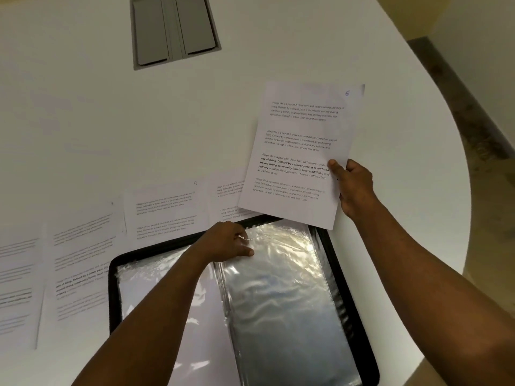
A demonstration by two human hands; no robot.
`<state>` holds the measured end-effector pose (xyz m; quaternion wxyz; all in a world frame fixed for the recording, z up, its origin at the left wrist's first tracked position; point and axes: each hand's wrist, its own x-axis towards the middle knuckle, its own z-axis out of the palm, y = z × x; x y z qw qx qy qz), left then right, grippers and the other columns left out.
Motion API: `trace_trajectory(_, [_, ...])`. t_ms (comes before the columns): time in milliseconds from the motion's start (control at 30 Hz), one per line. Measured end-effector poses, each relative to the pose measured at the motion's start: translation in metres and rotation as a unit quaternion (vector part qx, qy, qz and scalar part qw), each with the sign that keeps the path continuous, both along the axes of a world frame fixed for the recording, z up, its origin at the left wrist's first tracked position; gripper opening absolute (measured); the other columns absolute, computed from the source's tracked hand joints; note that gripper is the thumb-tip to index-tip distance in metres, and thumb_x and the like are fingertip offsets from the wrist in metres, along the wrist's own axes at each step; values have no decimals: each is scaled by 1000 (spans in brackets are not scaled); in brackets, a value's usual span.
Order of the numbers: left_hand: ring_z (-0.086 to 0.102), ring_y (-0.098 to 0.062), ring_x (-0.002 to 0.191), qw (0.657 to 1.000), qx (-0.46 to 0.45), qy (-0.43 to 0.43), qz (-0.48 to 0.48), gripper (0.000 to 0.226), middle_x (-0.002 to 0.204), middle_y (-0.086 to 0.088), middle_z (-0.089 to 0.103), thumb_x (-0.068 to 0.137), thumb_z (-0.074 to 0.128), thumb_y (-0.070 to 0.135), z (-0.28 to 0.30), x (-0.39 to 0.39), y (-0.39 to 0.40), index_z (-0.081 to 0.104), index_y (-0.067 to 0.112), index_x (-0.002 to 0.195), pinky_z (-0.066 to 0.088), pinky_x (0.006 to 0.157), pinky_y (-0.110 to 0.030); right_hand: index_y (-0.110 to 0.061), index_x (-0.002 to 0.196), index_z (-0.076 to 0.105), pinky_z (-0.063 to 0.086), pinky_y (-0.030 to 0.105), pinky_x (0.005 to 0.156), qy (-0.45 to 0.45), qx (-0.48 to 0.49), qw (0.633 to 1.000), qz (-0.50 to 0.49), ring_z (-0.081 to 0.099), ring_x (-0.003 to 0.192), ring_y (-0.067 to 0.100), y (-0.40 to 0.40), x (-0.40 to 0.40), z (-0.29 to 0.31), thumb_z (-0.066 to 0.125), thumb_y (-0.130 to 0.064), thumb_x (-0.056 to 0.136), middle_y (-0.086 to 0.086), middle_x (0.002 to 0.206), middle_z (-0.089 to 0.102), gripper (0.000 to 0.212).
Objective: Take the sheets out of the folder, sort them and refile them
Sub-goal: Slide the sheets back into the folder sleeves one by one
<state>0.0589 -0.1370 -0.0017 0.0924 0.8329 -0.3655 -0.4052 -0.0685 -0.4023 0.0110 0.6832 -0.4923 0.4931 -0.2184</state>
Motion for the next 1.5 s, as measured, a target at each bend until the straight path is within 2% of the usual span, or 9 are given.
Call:
trace_trajectory(200, [52,0,66,996,-49,66,43,20,75,9,63,74,82,32,3,7,1,64,23,76,40,60,-13,-23,92,69,56,38,88,5,1,1000,-2,69,98,22,-2,7,1,70,-20,89,1,103,73,4])
trace_trajectory(333, [59,1,73,993,-84,63,58,15,76,13,66,74,82,25,7,4,1,68,28,70,46,68,-12,-22,95,70,57,37,87,1,-2,1000,5,69,94,19,-2,12,1,69,-20,90,0,102,73,5])
trace_trajectory(433, [61,-1,79,990,-115,34,75,3,80,14,64,79,78,19,6,-1,3,76,21,80,49,77,-21,-19,101,69,57,31,84,-3,-5,1000,6,68,92,16,-2,16,2,69,-19,90,-1,103,72,11])
trace_trajectory(533, [64,-4,82,988,-118,5,95,13,90,9,70,85,72,19,0,-7,8,76,19,98,53,79,-25,-17,105,69,56,29,81,-4,-13,1000,5,68,91,15,-1,19,3,69,-19,90,-1,104,72,14])
trace_trajectory(600, [65,-6,80,987,-119,-19,102,9,88,8,72,87,69,21,-1,-10,12,72,25,95,54,76,-27,-17,104,69,56,28,78,-6,-21,1000,2,67,87,12,0,23,5,68,-19,91,-2,102,72,14])
trace_trajectory(767, [60,-4,82,984,-146,-65,78,9,88,11,68,90,63,21,1,-21,15,72,23,88,47,74,-24,-25,96,69,55,41,90,-34,4,999,8,68,97,19,9,36,8,69,-18,90,-2,103,73,9])
trace_trajectory(1000, [56,-11,73,982,-133,-117,73,11,79,9,62,99,45,30,-6,-33,15,56,26,97,46,65,-31,-18,110,65,56,33,77,-98,116,987,47,67,90,15,42,66,8,66,-5,90,2,107,71,24])
trace_trajectory(1367, [58,-8,75,970,-179,-123,110,13,83,10,66,95,55,29,-7,-32,12,65,22,98,48,67,-25,-15,108,66,57,35,72,-50,150,979,126,69,93,23,67,72,-23,64,-3,91,6,108,71,21])
trace_trajectory(1500, [59,-7,77,973,-173,-104,116,12,82,13,64,93,58,29,-7,-28,13,64,23,102,48,68,-26,-10,116,65,57,47,85,-13,133,978,163,69,99,29,52,62,-32,66,-2,89,11,112,71,29])
